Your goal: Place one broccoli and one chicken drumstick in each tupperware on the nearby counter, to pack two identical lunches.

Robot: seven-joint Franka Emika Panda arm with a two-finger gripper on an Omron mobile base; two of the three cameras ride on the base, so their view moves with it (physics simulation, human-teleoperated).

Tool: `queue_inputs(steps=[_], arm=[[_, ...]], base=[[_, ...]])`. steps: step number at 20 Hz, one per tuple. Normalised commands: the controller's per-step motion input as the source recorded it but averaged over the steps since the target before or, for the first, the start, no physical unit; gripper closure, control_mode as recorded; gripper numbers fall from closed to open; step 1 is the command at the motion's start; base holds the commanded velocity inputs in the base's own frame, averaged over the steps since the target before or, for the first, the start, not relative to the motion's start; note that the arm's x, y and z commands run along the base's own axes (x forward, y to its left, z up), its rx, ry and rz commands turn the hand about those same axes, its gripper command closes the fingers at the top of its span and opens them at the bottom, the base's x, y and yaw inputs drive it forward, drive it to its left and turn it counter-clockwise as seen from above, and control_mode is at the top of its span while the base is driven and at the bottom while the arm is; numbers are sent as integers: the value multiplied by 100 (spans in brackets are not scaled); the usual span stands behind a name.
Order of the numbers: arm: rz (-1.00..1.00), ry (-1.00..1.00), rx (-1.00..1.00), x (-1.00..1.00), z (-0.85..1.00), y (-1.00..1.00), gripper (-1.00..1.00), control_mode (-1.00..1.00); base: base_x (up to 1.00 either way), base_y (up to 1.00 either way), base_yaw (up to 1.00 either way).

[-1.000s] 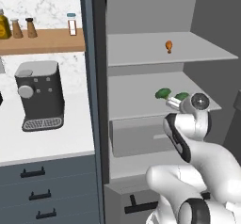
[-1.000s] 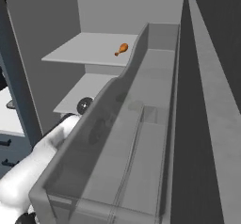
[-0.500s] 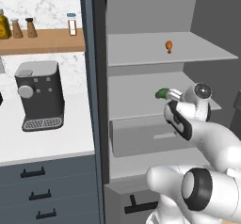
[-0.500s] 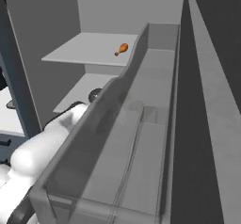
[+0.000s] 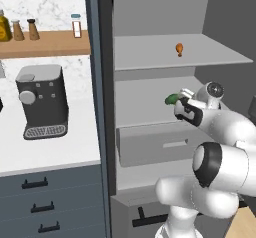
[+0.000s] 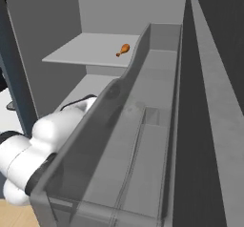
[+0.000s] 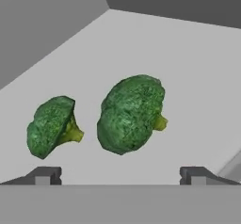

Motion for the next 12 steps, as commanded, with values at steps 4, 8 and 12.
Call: queue_inputs(steps=[4,8,12], arm=[[0,5,1,51,-13,-13,-100,-100],[0,4,0,52,-21,-8,-100,-100],[0,2,0,43,-28,-16,-100,-100]], base=[[0,0,0],[0,0,0],[0,0,0]])
